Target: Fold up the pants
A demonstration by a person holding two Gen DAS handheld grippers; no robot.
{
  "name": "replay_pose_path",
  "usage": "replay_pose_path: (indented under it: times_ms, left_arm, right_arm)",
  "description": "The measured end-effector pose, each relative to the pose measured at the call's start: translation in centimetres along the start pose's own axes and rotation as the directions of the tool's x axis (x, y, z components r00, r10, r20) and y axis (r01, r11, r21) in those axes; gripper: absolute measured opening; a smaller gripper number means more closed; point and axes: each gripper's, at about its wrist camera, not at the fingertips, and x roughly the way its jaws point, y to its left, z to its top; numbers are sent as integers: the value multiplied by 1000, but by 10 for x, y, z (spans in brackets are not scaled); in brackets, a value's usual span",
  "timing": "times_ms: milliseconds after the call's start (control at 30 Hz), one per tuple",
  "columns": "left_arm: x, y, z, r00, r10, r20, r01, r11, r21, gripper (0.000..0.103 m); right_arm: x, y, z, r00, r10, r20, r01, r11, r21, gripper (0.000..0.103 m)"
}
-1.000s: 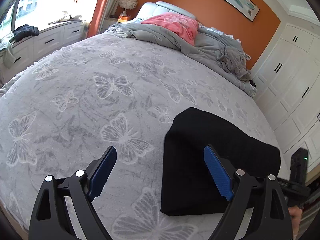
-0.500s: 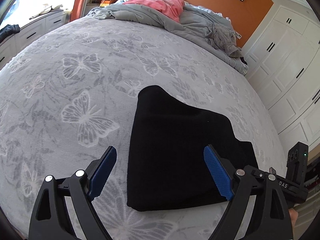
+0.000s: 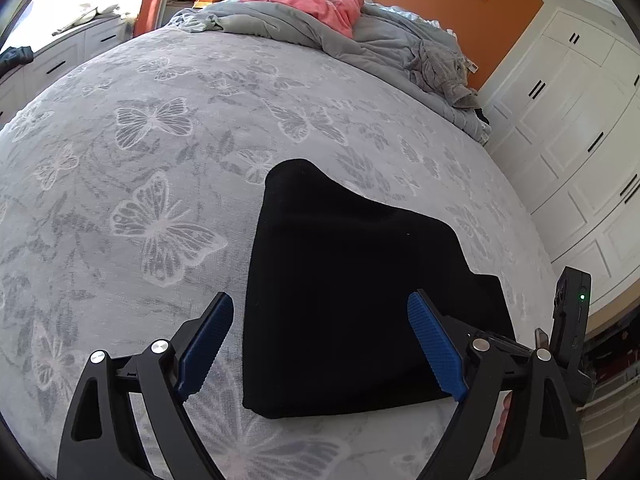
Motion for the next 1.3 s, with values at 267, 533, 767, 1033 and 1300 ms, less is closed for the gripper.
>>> replay_pose_path:
  times_ms: [267,533,767,1033,1300]
  left_arm:
    - [-2,5,3,1000,-1,5,1,1000,-19,86]
    - [3,-1,-2,1000,16,-3,-16,1000,7,86]
    - [5,-3,-2,1000,18,-1,-18,1000,14,86]
    - [8,0,-1,1000,20,-4,-20,1000,8,86]
    - [12,1,0,999,34,-11,-34,999,7,86]
  right_arm:
    - [5,-4,2,999,39,-8,-38,998,44,49]
    - [4,-2,0,1000,22,-4,-22,999,29,48]
    - [5,-3,1,999,35,-2,-35,998,54,49]
    - [6,-6,3,999,39,-7,-39,997,69,52]
    - [8,-1,2,1000,25,-5,-25,998,55,54]
